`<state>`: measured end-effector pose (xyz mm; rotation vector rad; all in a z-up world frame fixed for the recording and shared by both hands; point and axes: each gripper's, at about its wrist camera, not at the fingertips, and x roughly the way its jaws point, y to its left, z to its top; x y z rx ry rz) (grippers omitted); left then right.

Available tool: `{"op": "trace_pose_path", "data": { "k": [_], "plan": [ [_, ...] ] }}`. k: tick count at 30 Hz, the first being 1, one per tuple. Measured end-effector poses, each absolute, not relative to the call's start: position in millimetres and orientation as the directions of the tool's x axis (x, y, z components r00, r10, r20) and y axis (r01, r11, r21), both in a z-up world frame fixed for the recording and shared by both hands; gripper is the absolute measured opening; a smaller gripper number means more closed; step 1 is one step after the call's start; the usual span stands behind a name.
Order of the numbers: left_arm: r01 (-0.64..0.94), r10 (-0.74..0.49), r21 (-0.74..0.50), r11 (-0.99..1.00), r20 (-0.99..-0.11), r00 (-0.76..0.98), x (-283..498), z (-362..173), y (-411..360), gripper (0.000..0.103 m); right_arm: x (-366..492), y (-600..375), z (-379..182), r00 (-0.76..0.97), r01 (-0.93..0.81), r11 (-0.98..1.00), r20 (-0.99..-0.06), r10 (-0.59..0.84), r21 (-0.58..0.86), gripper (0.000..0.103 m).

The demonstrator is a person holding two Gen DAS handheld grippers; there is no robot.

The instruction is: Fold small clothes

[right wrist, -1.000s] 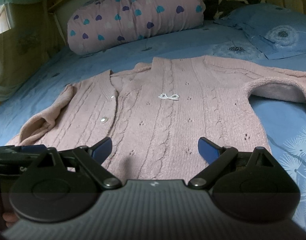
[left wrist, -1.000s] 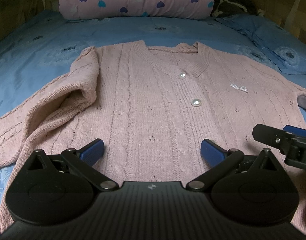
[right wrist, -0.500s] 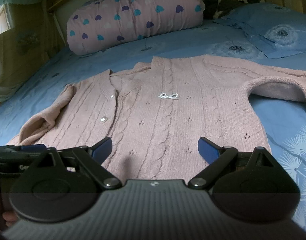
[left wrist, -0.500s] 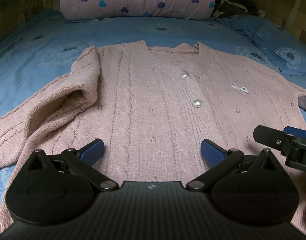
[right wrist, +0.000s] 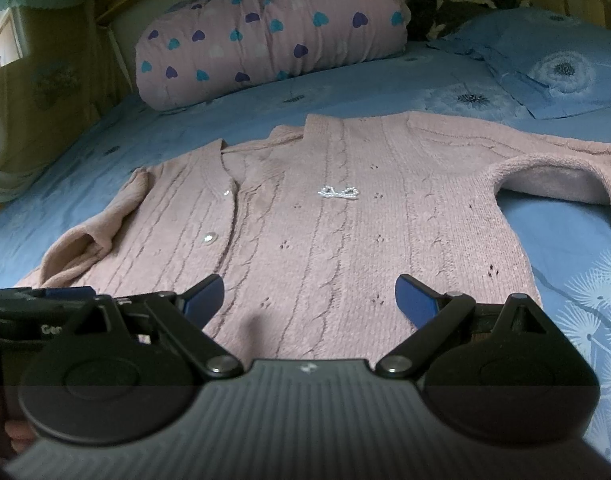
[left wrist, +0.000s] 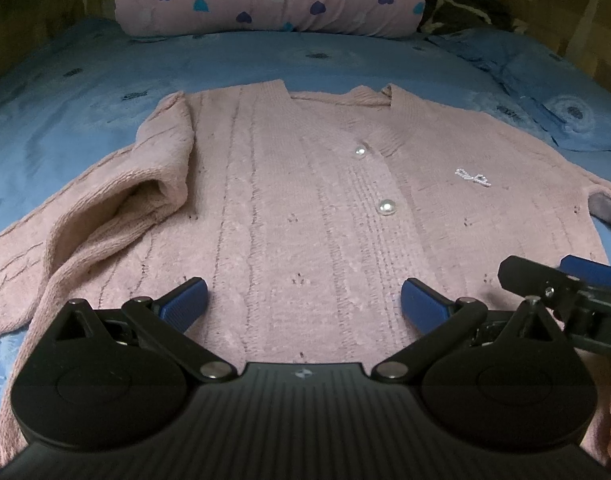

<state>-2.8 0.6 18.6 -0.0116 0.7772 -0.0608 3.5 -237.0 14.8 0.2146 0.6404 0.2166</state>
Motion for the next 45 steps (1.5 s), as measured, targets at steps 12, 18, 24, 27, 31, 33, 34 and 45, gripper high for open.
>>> {"op": "trace_pose_path", "data": {
  "k": [12, 18, 24, 27, 31, 33, 34, 45],
  "plan": [
    [0.059, -0.078, -0.051, 0.997, -0.710, 0.699, -1.6, 19.6, -1.3, 0.103, -1.3, -234.6, 18.3, 0.782, -0.133, 0.960, -0.569, 0.255, 0.248, 0.094],
    [0.047, -0.074, -0.059, 0.997, -0.710, 0.700, -0.8, 18.2, 1.7, 0.103, -7.0, -249.7, 28.5, 0.776, -0.094, 0.959, -0.583, 0.239, 0.269, 0.094],
    [0.020, -0.070, -0.078, 0.997, -0.713, 0.698, 2.1, 20.8, 8.0, 0.103, -16.1, -277.6, 45.2, 0.789, -0.031, 0.974, -0.592, 0.163, 0.226, 0.094],
    [0.014, -0.069, -0.083, 0.996, -0.715, 0.696, 2.3, 21.5, 10.2, 0.103, -18.6, -292.9, 53.1, 0.793, 0.001, 0.977, -0.595, 0.129, 0.213, 0.094],
    [0.010, -0.068, -0.084, 0.996, -0.713, 0.698, 3.1, 22.9, 11.9, 0.103, -21.3, -318.4, 64.4, 0.811, 0.060, 0.987, -0.584, 0.039, 0.150, 0.094],
    [0.008, -0.069, -0.088, 0.996, -0.710, 0.701, 3.1, 24.3, 12.1, 0.103, -22.6, -332.7, 67.9, 0.818, 0.094, 0.988, -0.575, -0.005, 0.124, 0.094],
    [0.007, -0.068, -0.089, 0.996, -0.709, 0.702, 3.3, 24.7, 12.2, 0.103, -20.6, -342.7, 68.4, 0.814, 0.118, 0.986, -0.580, -0.028, 0.119, 0.094],
    [-0.010, -0.053, -0.083, 0.996, -0.716, 0.696, 10.3, 23.1, 13.0, 0.103, -6.2, -411.9, 58.2, 0.747, 0.352, 0.935, -0.614, -0.255, 0.040, 0.094]
  ]
}}
